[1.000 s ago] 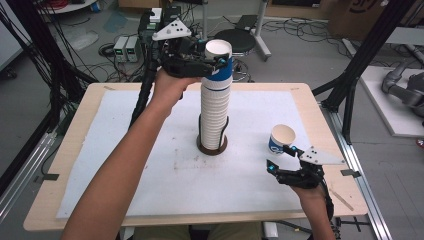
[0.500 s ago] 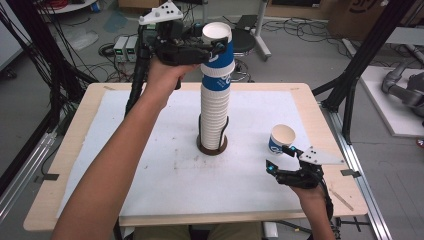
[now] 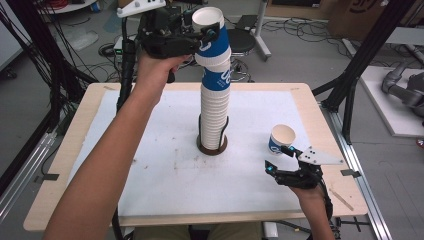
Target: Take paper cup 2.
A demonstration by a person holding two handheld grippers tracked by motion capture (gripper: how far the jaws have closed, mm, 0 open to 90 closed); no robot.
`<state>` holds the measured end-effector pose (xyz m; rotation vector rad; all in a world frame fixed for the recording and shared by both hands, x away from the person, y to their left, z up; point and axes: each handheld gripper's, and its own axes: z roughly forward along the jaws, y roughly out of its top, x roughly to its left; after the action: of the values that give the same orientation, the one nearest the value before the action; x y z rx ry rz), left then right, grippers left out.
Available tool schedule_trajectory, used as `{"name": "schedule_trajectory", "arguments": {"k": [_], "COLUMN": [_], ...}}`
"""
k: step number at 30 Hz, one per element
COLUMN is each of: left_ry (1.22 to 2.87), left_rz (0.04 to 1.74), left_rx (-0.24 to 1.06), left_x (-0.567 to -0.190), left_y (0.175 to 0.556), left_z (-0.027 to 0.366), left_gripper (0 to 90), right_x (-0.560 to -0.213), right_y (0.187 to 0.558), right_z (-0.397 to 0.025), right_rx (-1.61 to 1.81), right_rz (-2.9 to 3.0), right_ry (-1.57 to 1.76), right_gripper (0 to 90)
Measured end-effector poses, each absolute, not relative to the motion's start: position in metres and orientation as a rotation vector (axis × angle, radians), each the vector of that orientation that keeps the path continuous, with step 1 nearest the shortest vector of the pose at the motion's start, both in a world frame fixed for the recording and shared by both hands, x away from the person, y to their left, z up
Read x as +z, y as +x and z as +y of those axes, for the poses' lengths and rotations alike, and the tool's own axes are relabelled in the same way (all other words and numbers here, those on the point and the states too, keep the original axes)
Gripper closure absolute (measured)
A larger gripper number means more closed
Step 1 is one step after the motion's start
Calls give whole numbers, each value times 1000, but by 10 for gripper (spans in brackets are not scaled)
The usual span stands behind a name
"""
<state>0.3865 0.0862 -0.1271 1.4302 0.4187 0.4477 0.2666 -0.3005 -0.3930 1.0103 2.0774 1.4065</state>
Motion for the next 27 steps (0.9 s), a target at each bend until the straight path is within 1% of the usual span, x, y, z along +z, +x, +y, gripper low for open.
{"name": "schedule_trajectory", "arguments": {"k": [5, 16, 22, 27], "left_ry": [1431, 1401, 1396, 1400], "left_rz": [407, 414, 439, 458], "left_rx": [456, 471, 485, 489], "left_x": [-123, -133, -150, -171], "left_y": [380, 365, 357, 350], "left_z": [98, 144, 169, 185], "left_gripper": [301, 300, 300, 300], "right_x": [-393, -393, -393, -393], "right_y": [266, 267, 267, 268], "right_z": [-299, -295, -291, -287], "right_rx": [1416, 1413, 1412, 1408], "right_rz": [2082, 2094, 2098, 2113], "right_ry": [1007, 997, 984, 978], "right_gripper": [191, 191, 191, 191]}}
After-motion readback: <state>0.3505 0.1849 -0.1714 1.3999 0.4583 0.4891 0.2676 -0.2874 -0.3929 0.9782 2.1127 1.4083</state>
